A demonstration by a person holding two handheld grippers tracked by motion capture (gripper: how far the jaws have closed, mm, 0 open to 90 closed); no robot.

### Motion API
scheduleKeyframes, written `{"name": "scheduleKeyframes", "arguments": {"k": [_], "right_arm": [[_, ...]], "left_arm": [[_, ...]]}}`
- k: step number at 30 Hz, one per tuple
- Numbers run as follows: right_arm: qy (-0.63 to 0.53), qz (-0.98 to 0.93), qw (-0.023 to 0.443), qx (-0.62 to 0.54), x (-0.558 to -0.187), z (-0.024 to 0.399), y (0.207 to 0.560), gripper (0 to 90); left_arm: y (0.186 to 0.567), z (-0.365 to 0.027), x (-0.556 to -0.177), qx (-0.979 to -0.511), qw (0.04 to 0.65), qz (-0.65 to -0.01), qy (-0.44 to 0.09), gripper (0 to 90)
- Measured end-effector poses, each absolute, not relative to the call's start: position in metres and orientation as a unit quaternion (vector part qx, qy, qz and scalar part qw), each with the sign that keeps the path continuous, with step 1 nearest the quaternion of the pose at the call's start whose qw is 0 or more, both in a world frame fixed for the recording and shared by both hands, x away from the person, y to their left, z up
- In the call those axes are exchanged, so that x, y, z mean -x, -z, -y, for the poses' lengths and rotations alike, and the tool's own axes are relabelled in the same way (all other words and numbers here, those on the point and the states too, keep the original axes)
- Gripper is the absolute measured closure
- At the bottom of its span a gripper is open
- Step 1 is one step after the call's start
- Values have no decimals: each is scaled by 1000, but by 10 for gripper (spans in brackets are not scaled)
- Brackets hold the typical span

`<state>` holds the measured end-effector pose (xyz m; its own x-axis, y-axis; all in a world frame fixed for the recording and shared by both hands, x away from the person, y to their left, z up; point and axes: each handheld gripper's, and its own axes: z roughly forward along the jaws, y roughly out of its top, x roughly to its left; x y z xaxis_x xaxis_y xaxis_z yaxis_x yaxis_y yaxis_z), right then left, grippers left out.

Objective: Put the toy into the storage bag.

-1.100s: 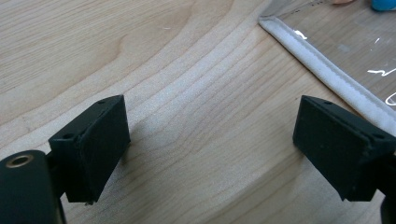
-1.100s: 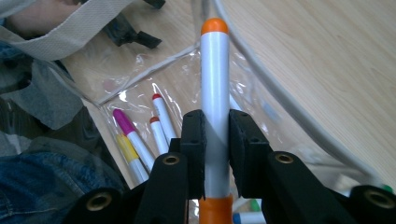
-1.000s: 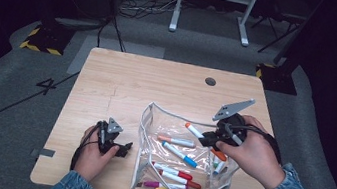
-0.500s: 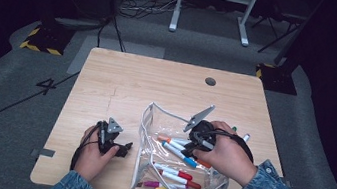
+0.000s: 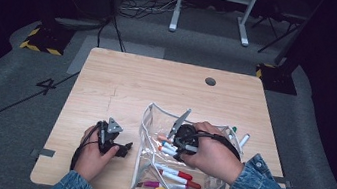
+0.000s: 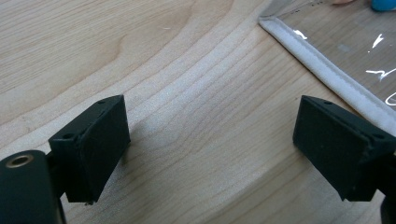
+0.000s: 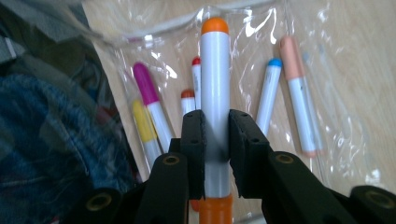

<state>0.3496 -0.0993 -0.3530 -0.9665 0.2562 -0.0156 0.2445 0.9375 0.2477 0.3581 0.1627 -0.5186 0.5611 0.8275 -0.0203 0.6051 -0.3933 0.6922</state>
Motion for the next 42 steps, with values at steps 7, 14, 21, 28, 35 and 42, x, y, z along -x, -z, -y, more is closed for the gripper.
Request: {"name": "scheduleKeyframes", "arguments": {"k": [7, 14, 21, 28, 35, 42], "right_arm": [[-126, -985, 5, -116, -347, 90, 366, 773], [-112, -988, -23, -107, -344, 86, 389, 773], [-96, -990, -42, -92, -341, 86, 402, 772], [-116, -988, -42, -95, -339, 85, 403, 552], [-184, -977, -9, -110, -339, 91, 380, 458], [-257, -957, 31, -128, -338, 110, 337, 480]], "left_arm": [[519, -163, -358, -818, 334, -438, -167, 110], [519, -163, -358, -818, 334, -438, -167, 111], [519, -163, -358, -818, 334, -438, -167, 110], [519, -163, -358, -818, 334, -438, -166, 110], [519, -163, -358, -818, 334, -438, -167, 110], [519, -163, -358, -818, 334, -438, -167, 110]]}}
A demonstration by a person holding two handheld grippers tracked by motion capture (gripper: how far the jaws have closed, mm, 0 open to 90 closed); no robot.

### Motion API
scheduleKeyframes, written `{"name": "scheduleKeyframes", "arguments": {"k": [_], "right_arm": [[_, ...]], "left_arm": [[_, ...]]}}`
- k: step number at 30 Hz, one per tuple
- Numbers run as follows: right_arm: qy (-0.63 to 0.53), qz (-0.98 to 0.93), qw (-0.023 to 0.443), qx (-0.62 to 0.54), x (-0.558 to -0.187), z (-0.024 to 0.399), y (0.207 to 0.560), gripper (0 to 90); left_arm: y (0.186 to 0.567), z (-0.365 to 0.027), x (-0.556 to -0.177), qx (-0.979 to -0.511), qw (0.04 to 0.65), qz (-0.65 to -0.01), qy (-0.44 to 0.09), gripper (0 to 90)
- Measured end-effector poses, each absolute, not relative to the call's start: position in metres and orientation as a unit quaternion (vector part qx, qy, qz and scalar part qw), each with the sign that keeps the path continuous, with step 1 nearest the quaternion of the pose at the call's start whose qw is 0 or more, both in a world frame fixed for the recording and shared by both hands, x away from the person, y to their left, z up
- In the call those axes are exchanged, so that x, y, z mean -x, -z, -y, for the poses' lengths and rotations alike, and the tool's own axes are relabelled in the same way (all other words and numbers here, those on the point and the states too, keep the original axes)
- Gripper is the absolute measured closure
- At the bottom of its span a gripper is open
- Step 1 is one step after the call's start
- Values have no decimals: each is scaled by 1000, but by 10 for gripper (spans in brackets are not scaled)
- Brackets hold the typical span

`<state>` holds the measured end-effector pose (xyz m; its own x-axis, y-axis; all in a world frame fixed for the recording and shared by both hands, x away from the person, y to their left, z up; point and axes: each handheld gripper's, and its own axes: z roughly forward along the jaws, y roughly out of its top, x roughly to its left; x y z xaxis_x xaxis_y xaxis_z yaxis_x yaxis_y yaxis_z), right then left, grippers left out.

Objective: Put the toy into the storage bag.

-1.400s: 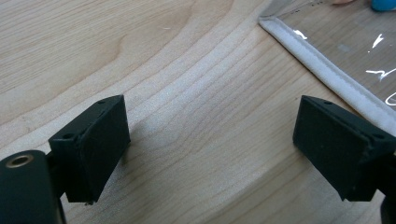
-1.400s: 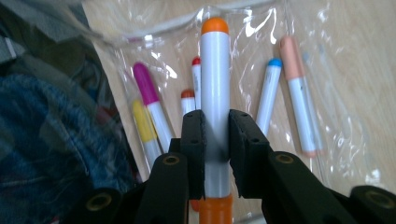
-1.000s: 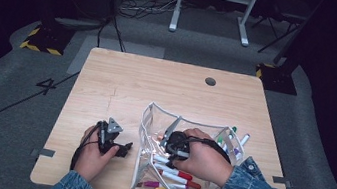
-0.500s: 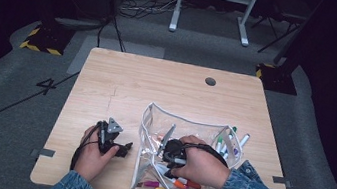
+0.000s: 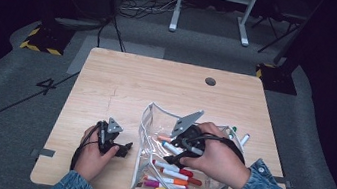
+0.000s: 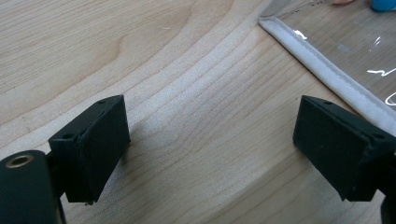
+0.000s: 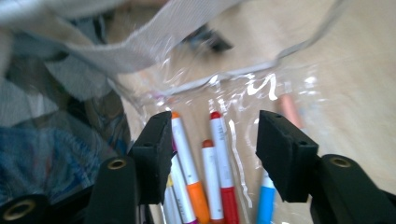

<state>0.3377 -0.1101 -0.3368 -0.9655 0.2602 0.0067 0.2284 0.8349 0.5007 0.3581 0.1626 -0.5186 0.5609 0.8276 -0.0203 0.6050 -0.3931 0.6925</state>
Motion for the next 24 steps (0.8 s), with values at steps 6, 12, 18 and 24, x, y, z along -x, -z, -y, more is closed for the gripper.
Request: {"name": "scheduleKeyframes", "arguments": {"k": [6, 12, 18, 24], "right_arm": [[-293, -939, 69, -166, -345, 146, 306, 497], [-309, -918, 103, -224, -358, 190, 292, 508], [-321, -895, 124, -282, -369, 236, 287, 521], [-314, -875, 149, -338, -384, 278, 294, 513]], "left_arm": [[519, -163, -358, -817, 335, -438, -166, 110], [519, -163, -358, -818, 335, -438, -166, 110], [519, -164, -357, -817, 336, -439, -164, 112], [518, -172, -352, -819, 334, -438, -164, 112]]}}
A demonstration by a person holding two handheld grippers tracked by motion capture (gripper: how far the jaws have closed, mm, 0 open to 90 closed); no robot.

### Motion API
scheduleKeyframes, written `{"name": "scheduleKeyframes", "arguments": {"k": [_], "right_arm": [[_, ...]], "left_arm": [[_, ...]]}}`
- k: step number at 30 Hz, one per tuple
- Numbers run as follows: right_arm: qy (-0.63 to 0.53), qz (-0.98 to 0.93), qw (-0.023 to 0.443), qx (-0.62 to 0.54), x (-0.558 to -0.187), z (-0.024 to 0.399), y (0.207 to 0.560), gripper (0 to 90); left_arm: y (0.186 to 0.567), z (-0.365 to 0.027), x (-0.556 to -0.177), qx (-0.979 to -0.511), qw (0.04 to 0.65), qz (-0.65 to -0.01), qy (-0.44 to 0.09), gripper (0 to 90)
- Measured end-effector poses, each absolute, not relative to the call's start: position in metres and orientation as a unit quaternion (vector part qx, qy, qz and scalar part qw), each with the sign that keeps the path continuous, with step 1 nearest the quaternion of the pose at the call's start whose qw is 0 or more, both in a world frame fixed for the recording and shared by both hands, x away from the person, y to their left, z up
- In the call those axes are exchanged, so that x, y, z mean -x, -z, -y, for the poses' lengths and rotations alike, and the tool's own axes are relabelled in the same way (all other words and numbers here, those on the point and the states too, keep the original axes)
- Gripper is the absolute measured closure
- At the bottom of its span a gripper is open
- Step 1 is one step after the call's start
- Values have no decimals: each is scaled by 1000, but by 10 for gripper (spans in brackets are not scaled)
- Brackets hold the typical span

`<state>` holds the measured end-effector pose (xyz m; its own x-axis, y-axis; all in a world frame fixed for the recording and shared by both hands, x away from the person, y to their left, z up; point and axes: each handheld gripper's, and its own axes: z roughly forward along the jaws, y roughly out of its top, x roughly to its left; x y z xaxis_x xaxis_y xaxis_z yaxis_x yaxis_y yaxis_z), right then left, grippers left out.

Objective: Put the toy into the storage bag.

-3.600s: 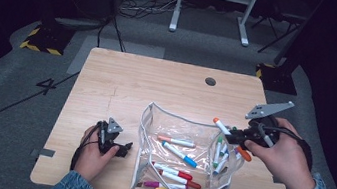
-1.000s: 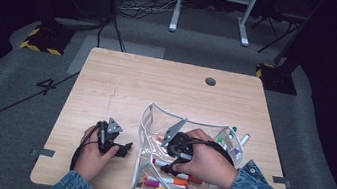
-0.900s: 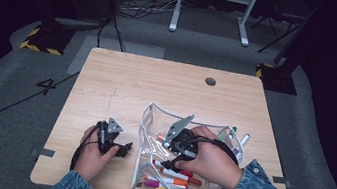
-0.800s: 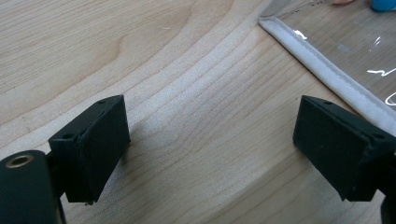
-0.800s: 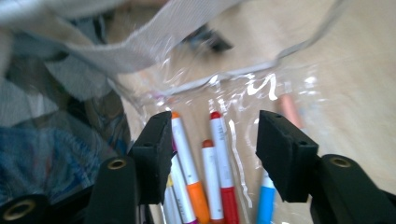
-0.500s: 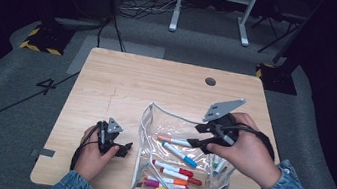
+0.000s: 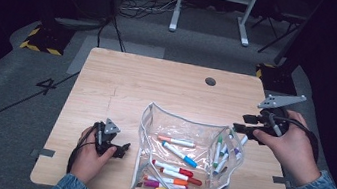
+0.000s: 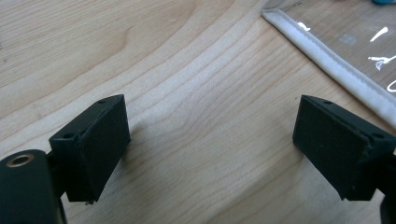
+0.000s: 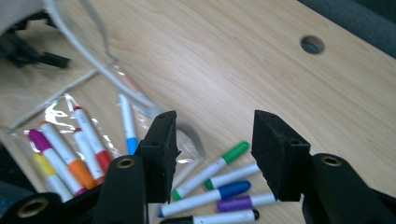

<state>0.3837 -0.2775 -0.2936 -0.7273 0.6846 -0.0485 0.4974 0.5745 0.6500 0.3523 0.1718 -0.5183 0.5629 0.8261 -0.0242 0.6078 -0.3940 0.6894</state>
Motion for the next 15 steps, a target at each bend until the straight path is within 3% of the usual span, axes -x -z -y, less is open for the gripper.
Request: {"name": "scheduleKeyframes", "arguments": {"k": [7, 15], "right_arm": [[-295, -858, 142, -396, -396, 311, 334, 470], [-267, -842, 112, -455, -395, 335, 406, 432]], "left_arm": [[518, -175, -350, -817, 332, -443, -162, 113], [518, -175, -350, -817, 332, -443, -163, 112]]}}
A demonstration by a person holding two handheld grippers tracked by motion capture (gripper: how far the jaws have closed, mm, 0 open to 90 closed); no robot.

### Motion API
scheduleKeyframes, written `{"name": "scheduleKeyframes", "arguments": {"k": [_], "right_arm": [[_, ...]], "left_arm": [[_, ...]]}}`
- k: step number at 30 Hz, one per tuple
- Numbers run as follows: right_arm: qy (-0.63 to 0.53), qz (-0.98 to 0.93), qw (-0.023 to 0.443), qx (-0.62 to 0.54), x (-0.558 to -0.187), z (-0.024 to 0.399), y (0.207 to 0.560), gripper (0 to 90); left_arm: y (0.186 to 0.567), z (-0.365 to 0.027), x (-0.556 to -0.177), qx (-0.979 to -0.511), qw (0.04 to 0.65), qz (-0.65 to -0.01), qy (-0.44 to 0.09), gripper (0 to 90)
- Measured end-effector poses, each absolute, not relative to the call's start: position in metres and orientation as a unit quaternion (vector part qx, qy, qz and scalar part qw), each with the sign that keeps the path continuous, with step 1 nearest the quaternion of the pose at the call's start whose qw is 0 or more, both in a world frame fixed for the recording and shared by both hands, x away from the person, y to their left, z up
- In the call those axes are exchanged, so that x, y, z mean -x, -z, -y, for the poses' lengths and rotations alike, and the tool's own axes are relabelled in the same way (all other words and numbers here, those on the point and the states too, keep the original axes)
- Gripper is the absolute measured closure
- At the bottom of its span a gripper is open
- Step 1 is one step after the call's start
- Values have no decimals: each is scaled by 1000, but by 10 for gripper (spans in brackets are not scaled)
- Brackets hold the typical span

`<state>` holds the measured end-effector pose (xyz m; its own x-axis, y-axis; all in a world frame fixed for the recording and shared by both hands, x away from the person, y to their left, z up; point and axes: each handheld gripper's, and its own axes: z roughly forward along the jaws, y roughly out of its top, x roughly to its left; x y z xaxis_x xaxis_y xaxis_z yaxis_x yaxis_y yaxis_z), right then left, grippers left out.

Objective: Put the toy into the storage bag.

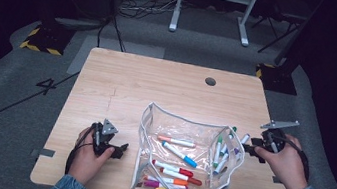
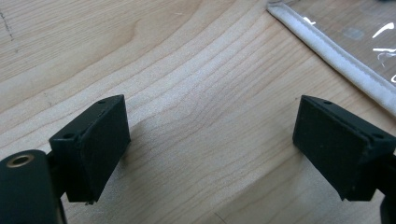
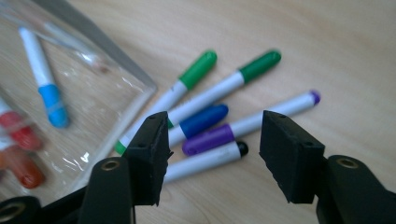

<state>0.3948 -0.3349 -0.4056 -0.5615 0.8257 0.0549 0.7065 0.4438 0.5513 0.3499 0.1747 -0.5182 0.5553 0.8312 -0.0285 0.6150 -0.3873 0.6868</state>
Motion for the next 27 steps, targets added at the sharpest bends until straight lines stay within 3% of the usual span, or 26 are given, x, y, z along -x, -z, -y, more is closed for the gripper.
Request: {"name": "scheduleKeyframes", "arguments": {"k": [7, 18, 24, 27], "right_arm": [[-268, -830, 87, -482, -385, 337, 453, 366], [-262, -821, 88, -500, -379, 329, 479, 330], [-244, -827, 101, -497, -375, 333, 485, 394], [-226, -829, 112, -500, -371, 337, 483, 504]], "left_arm": [[519, -174, -350, -813, 336, -445, -169, 111], [518, -174, -351, -815, 333, -444, -166, 109], [519, -174, -351, -814, 334, -445, -165, 109], [518, -174, -351, -817, 332, -443, -164, 108]]}}
